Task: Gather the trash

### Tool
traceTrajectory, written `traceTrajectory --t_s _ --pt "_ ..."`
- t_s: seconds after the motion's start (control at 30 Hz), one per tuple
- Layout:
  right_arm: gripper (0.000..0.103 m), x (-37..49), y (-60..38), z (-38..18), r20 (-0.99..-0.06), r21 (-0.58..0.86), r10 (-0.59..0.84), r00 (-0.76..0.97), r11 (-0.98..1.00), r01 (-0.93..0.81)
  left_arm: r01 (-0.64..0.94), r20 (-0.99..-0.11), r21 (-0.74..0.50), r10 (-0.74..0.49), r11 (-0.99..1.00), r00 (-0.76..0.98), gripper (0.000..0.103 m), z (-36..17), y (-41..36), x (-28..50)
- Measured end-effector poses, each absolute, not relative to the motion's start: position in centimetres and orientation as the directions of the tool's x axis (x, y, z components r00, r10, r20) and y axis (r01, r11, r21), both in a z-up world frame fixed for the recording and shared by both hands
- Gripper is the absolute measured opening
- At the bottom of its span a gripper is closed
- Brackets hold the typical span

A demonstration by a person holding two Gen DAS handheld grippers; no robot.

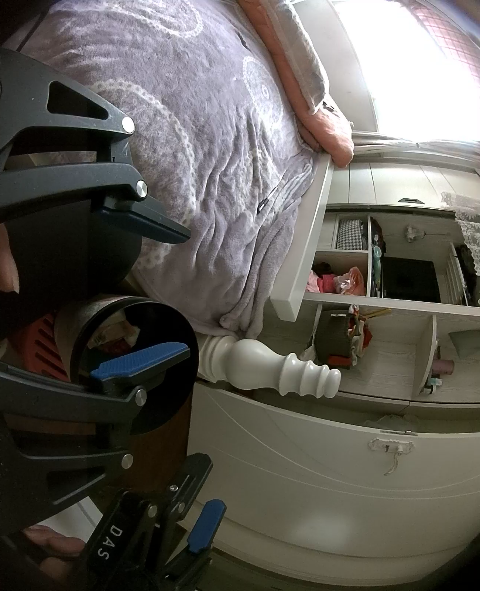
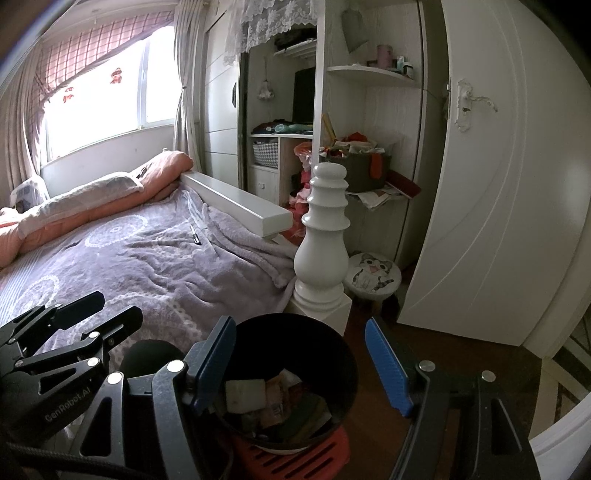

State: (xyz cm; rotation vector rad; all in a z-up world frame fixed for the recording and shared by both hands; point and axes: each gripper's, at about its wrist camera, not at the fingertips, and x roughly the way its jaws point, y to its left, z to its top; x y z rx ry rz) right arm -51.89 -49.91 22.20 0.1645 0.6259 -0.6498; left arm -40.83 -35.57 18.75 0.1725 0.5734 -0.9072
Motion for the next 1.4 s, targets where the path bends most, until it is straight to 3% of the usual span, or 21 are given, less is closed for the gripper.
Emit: traceTrajectory --t_s 1.4 --pt "0.071 -51.68 -49.94 22.02 -0.599 -0.043 -0.508 0.619 0.792 0.609 0.786 -0.545 -0.101 -0.695 0.610 0.469 0.055 18.37 -35.66 -41.08"
